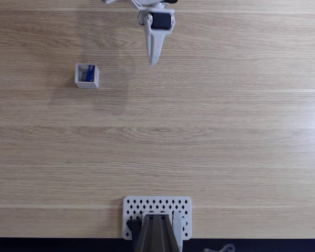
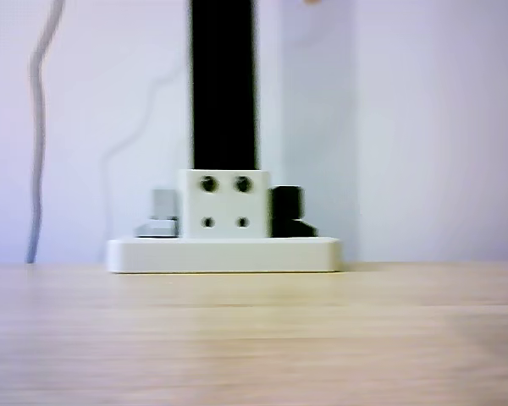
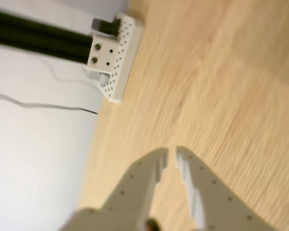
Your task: Grasp a peg and put it in the crate.
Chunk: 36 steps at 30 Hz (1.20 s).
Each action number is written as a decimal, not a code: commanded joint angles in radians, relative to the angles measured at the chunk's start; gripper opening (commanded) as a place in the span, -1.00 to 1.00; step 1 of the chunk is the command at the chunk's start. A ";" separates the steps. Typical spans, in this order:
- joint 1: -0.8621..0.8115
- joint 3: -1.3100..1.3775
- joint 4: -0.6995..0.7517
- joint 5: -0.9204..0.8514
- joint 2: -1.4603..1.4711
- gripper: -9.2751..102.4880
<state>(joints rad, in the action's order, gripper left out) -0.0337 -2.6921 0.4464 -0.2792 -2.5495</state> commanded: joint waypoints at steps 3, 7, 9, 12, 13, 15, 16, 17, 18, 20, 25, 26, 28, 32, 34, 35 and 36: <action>0.026 0.052 0.189 0.419 -0.238 -0.85; 0.072 -0.043 0.255 0.407 -0.380 -0.85; 0.083 -0.104 0.273 0.370 -0.460 -0.85; 0.081 -0.192 0.278 0.322 -0.545 -0.85; 0.081 -0.219 0.279 0.319 -0.568 -0.85; 0.081 -0.270 0.284 0.313 -0.611 -0.85; 0.080 -0.295 0.284 0.311 -0.630 -0.85; 0.080 -0.321 0.285 0.311 -0.646 -0.85; 0.080 -0.345 0.285 0.311 -0.661 -0.85; 0.080 -0.371 0.288 0.313 -0.683 -0.85; 0.080 -0.368 0.348 0.314 -0.712 -0.85; 0.078 -0.368 0.354 0.314 -0.712 -0.85; 0.078 -0.368 0.365 0.316 -0.712 -0.85; 0.078 -0.368 0.368 0.356 -0.712 -0.85; 0.078 -0.368 0.370 0.380 -0.712 -0.85; 0.078 -0.367 0.371 0.391 -0.712 -0.85; 0.078 -0.367 0.371 0.394 -0.712 -0.85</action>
<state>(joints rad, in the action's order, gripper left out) 0.0383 -3.0710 0.8161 0.0859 -3.2398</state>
